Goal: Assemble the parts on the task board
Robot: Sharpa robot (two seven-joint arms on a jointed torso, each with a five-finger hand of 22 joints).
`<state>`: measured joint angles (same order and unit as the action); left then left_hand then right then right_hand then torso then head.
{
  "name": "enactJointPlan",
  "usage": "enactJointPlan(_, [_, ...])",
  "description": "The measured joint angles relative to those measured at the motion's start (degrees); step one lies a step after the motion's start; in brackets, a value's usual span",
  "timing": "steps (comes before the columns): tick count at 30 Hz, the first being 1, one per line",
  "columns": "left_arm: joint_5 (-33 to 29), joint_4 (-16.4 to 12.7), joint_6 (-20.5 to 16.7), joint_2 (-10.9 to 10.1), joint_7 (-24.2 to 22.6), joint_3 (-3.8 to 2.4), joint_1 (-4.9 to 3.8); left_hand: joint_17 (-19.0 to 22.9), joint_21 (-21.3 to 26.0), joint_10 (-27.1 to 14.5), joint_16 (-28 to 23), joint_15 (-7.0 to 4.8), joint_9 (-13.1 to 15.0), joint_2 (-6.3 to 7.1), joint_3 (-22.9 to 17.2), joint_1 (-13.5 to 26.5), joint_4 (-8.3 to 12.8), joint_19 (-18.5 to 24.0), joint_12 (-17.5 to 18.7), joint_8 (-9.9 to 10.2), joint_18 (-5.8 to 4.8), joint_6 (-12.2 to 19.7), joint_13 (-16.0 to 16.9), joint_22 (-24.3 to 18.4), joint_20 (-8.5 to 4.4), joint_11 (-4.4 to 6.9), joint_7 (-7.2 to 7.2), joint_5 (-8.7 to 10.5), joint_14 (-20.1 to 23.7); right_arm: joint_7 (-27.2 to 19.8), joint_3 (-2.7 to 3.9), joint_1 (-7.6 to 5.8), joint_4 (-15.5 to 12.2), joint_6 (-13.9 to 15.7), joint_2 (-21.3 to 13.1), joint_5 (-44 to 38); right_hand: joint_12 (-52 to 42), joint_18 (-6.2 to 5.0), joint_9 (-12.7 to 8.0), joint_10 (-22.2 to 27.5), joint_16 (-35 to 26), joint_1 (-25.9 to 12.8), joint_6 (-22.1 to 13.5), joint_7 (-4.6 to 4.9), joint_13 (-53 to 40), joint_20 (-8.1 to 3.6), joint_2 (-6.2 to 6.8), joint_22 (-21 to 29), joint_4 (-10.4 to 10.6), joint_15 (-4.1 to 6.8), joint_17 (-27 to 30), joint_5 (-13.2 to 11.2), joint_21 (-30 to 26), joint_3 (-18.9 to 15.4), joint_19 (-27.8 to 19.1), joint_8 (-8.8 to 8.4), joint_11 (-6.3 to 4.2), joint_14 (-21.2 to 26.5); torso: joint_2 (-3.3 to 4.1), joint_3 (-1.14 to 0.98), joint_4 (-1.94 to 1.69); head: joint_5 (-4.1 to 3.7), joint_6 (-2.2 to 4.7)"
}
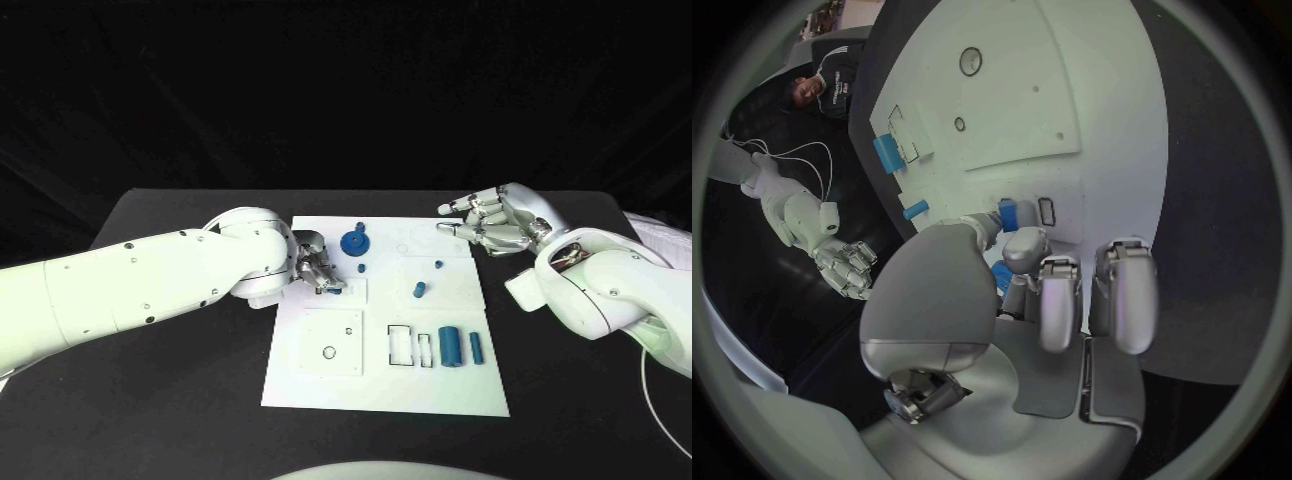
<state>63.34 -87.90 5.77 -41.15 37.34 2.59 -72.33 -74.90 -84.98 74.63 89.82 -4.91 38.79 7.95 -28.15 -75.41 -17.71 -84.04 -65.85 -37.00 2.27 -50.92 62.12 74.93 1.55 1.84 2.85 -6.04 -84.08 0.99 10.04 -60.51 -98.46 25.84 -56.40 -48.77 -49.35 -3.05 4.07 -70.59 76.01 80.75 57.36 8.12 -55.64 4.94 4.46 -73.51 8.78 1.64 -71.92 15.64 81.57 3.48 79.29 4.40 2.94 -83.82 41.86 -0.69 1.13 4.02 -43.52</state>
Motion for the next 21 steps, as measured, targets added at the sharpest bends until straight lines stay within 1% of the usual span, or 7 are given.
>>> enactJointPlan(2, [0.0, 0.1, 0.0, 0.1, 0.0, 0.00, 0.00, 0.0, 0.0, 0.2, 0.0, 0.00, 0.0, 0.07, 0.0, 0.1, 0.0, 0.0, 0.0, 0.0, -0.01, 0.0, 0.1, 0.0, 0.00, -0.20, 0.02, 0.00, 0.0, 0.0, 0.00, 0.00, 0.0, 0.0, 0.0, 0.0, 0.0, 0.00, 0.0, 0.0, 0.0, 0.0, 0.0, 0.00, 0.0, 0.00, 0.00, 0.0, 0.0, 0.00, 0.0, 0.0, 0.0, 0.0, 0.0, 0.00, 0.00, 0.0, 0.00, 0.00, -0.01, 0.00, 0.00])
enactJointPlan(5, [0.0, 0.5, 0.1, 0.4, 0.0, -0.01, -0.02, 0.0, 0.0, 0.4, 0.0, 0.00, 0.0, -0.02, -0.2, 0.3, -0.1, 0.0, -0.4, 0.0, 0.00, -0.3, 0.4, 0.0, 0.00, -0.06, -0.11, 0.02, 0.0, 0.0, 0.00, 0.00, -0.1, 0.0, 0.0, 0.0, 0.0, 0.00, 0.0, 0.0, 0.0, 0.0, 0.0, 0.00, 0.0, 0.00, 0.00, 0.0, 0.0, 0.00, 0.0, 0.0, 0.0, 0.0, 0.0, 0.00, 0.00, 0.0, 0.00, -0.01, -0.03, 0.00, -0.06])
enactJointPlan(9, [-0.1, 1.2, 0.7, 0.8, 0.1, -0.04, -0.09, 0.0, 0.0, 0.9, 0.0, 0.00, 0.2, 0.39, -2.3, 3.6, 1.8, 0.0, -0.5, 0.0, 0.00, -0.9, 0.6, 0.0, 0.00, 0.08, -0.53, -0.56, 0.0, 0.1, 0.00, 0.00, -0.2, 0.0, 0.0, 0.0, 0.0, 0.00, 0.0, 0.0, 0.0, 0.0, 0.0, 0.00, 0.0, 0.00, 0.00, 0.0, 0.0, 0.00, 0.0, 0.0, 0.0, 0.0, 0.0, 0.00, 0.00, 0.0, 0.00, -0.04, -0.04, 0.00, -0.19])
enactJointPlan(11, [-0.2, 1.6, 1.2, 1.1, 0.1, -0.08, -0.17, 0.0, 0.0, 0.9, 0.0, 0.00, 0.2, 0.56, -4.0, 5.7, 3.5, 0.0, -0.5, -0.2, 0.00, -1.1, 0.2, 0.0, 0.00, 0.12, -0.54, -0.56, 0.0, 0.1, 0.00, 0.00, -0.3, 0.0, 0.0, 0.0, 0.0, 0.00, 0.0, 0.0, 0.0, 0.0, 0.0, 0.00, 0.0, 0.00, 0.00, 0.1, 0.0, 0.00, 0.1, 0.0, 0.0, 0.0, 0.0, 0.00, 0.00, 0.0, 0.00, -0.04, -0.03, 0.04, -0.25])
enactJointPlan(13, [-0.2, 2.1, 2.0, 1.5, 0.1, -0.13, -0.26, 0.0, 0.0, 1.0, 0.0, 0.00, 0.0, 0.23, -5.8, 7.6, 5.3, 0.0, -0.4, -0.2, 0.00, -1.5, 0.0, 0.0, 0.00, 0.16, -0.73, -0.56, 0.0, 0.2, 0.00, 0.00, -0.3, 0.0, 0.0, -0.1, 0.0, 0.00, 0.0, 0.0, 0.0, 0.0, 0.0, 0.00, 0.0, 0.00, 0.00, 0.2, 0.1, 0.00, 0.2, 0.2, 0.0, -0.1, 0.0, 0.00, 0.00, 0.0, 0.00, -0.05, -0.01, 0.08, -0.30])
enactJointPlan(18, [-0.1, 2.9, 3.8, 2.1, 0.2, -0.24, -0.47, 0.0, 0.0, 1.0, 0.0, 0.00, -0.1, -0.18, -6.5, 9.3, 6.1, 0.0, -0.4, 0.0, 0.00, -1.9, 0.4, 0.0, 0.00, 0.21, -0.73, -0.56, 0.0, 0.5, 0.00, 0.00, -0.5, 0.0, 0.0, -0.3, 0.0, 0.00, 0.0, 0.0, -0.2, 0.0, 0.0, 0.00, 0.1, 0.06, 0.00, 0.3, 0.2, 0.00, 0.3, 1.5, -0.2, -0.2, -0.1, 0.00, 0.00, 0.0, -0.02, -0.06, 0.01, 0.11, -0.46])
enactJointPlan(21, [0.0, 3.3, 4.6, 2.5, 0.2, -0.28, -0.58, 0.0, 0.0, 1.2, 0.0, 0.00, 0.0, -0.29, -6.2, 10.0, 6.3, 0.0, -0.9, 0.0, 0.00, -2.2, 0.9, 0.0, 0.00, 0.34, -0.65, -0.56, 0.0, 0.6, 0.00, 0.00, -0.6, 0.0, 0.0, -0.5, 0.0, 0.00, 0.0, 0.4, -0.2, 0.0, 0.0, 0.00, 0.2, 0.21, 0.00, 0.3, 0.2, 0.00, 0.3, 1.6, -0.2, -0.2, -0.2, 0.00, 0.00, 0.0, -0.02, -0.04, -0.01, 0.11, -0.52])
